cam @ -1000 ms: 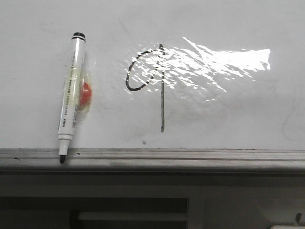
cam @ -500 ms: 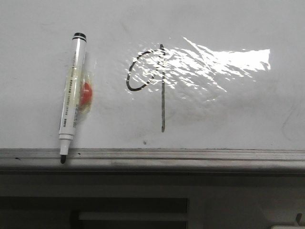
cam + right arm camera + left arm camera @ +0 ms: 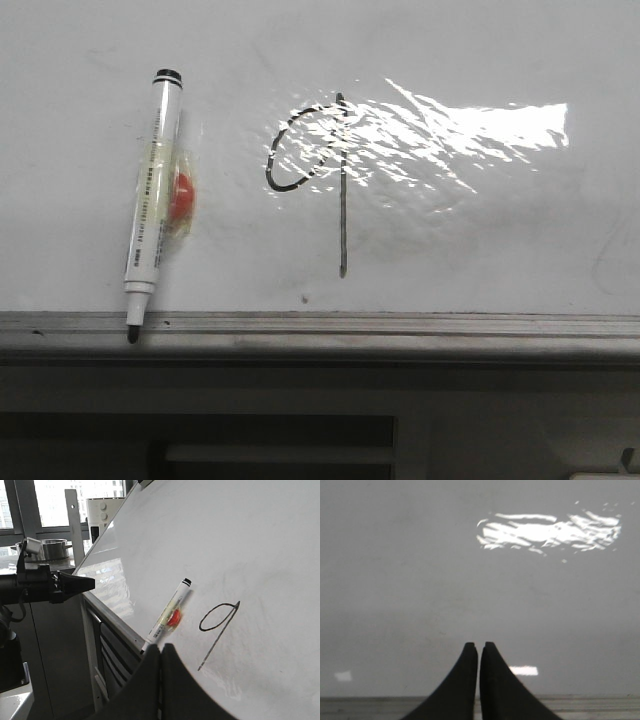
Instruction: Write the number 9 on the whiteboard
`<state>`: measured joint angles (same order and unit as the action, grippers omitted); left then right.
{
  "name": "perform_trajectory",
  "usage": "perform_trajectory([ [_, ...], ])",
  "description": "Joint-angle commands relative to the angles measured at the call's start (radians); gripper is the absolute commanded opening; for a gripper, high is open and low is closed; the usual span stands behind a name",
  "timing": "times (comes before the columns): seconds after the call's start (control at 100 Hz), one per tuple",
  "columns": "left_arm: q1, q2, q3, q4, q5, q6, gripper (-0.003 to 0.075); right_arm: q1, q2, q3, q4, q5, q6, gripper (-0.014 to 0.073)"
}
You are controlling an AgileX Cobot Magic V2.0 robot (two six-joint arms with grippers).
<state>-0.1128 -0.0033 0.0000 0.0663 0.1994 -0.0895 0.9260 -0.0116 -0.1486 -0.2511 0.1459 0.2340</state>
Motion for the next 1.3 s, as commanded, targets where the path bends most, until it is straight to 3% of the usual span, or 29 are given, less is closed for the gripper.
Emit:
perform_trajectory([
  [0.0,0.03,-0.031,0.02,-0.014,-0.011,0.001,-0.002,0.001,0.003,-0.026,-0.012,-0.076,-0.004,-0.0061],
  [0.14,0.036,-0.031,0.02,-0.019,0.098,0.001,-0.002,0.001,0.003,-0.026,-0.012,-0.076,-0.004,-0.0061],
  [1.01,0.036,-0.029,0.02,-0.038,0.1,0.001,-0.002,0.001,-0.015,-0.001,-0.012,-0.085,-0.004,-0.0061],
  [1.15,0.036,-0.029,0.02,-0.038,0.1,0.001,-0.002,-0.042,-0.015,0.044,-0.194,-0.044,-0.016,-0.0061],
  [1.29,0.036,-0.029,0.02,-0.038,0.1,0.001,-0.002,-0.154,-0.015,0.047,-0.401,-0.11,-0.016,-0.0061],
])
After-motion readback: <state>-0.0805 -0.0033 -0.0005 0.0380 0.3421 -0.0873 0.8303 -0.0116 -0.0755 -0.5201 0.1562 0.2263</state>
